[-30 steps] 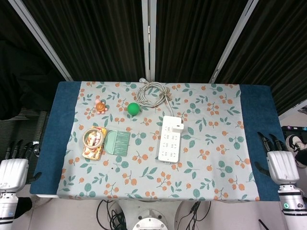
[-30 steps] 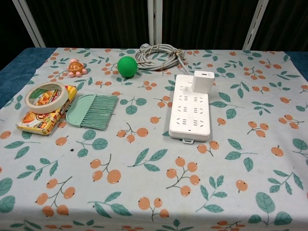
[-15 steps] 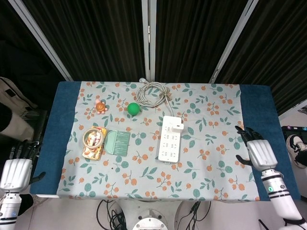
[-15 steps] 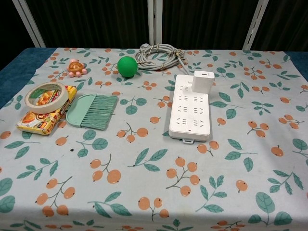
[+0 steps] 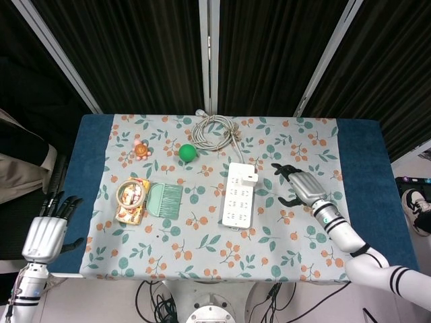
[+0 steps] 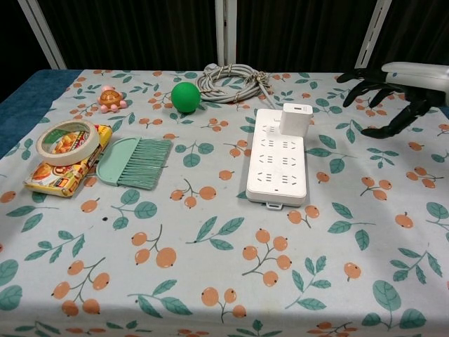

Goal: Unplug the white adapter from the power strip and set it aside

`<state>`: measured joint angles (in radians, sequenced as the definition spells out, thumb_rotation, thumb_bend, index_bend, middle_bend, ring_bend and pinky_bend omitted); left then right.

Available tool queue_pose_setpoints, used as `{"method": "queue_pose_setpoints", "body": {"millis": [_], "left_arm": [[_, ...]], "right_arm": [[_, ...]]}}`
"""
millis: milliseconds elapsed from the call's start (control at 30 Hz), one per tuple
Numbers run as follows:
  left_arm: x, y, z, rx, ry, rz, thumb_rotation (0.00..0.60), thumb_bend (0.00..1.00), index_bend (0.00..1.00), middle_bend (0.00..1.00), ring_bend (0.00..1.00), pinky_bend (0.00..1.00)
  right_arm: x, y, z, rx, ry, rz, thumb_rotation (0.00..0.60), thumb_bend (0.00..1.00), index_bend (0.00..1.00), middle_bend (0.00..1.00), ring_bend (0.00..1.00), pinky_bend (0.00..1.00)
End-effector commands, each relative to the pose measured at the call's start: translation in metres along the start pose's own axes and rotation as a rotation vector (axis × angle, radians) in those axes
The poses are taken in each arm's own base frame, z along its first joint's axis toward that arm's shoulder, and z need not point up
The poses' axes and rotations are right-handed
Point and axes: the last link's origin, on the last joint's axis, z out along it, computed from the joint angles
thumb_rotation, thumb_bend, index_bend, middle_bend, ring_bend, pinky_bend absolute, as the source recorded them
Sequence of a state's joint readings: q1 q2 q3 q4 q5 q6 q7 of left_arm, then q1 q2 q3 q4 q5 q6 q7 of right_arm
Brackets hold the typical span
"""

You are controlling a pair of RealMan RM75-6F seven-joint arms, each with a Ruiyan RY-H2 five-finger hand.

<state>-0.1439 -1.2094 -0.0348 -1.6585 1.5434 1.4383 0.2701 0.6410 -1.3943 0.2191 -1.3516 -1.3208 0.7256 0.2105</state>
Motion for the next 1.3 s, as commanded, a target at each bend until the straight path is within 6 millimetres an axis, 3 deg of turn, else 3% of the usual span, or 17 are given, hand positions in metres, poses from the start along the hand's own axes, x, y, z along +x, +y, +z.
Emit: {"method": "queue_pose_setpoints", "body": {"millis": [33, 500, 967, 1133, 1300], "left_arm": [[-0.001, 0.003, 0.004, -0.012, -0.005, -0.004, 0.6, 0.03, 0.16, 0.14, 0.02, 0.04], [-0.01, 0.003, 0.01, -0.011, -0.026, -0.026, 0.6, 0.03, 0.16, 0.14, 0.02, 0.04], [-0.014, -0.002, 0.008, -0.009, -0.024, -0.045, 0.6, 0.03, 0.16, 0.14, 0.02, 0.04], [-0.014, 0.01, 0.013, -0.084, -0.033, -0.04, 0.6, 0.03, 0.17, 0.14, 0.02, 0.04], [-0.02, 0.048, 0.029, -0.254, -0.071, -0.102, 0.6, 0.03, 0.19, 0.15, 0.02, 0.06]], "right_arm": [[-0.008, -0.01, 0.022, 0.01, -0.032, 0.052, 0.6, 0.24, 0.06, 0.2, 0.09, 0.2], [-0.037, -0.03, 0.051, 0.056, -0.095, 0.129, 0.6, 0.25, 0.06, 0.21, 0.09, 0.2], [-0.068, -0.07, 0.044, 0.207, -0.173, 0.154, 0.6, 0.27, 0.05, 0.22, 0.1, 0.2], [-0.057, -0.067, 0.039, 0.22, -0.127, 0.12, 0.6, 0.27, 0.05, 0.22, 0.1, 0.2], [-0.024, -0.066, 0.021, 0.237, -0.053, 0.031, 0.6, 0.26, 0.05, 0.21, 0.1, 0.2]]}}
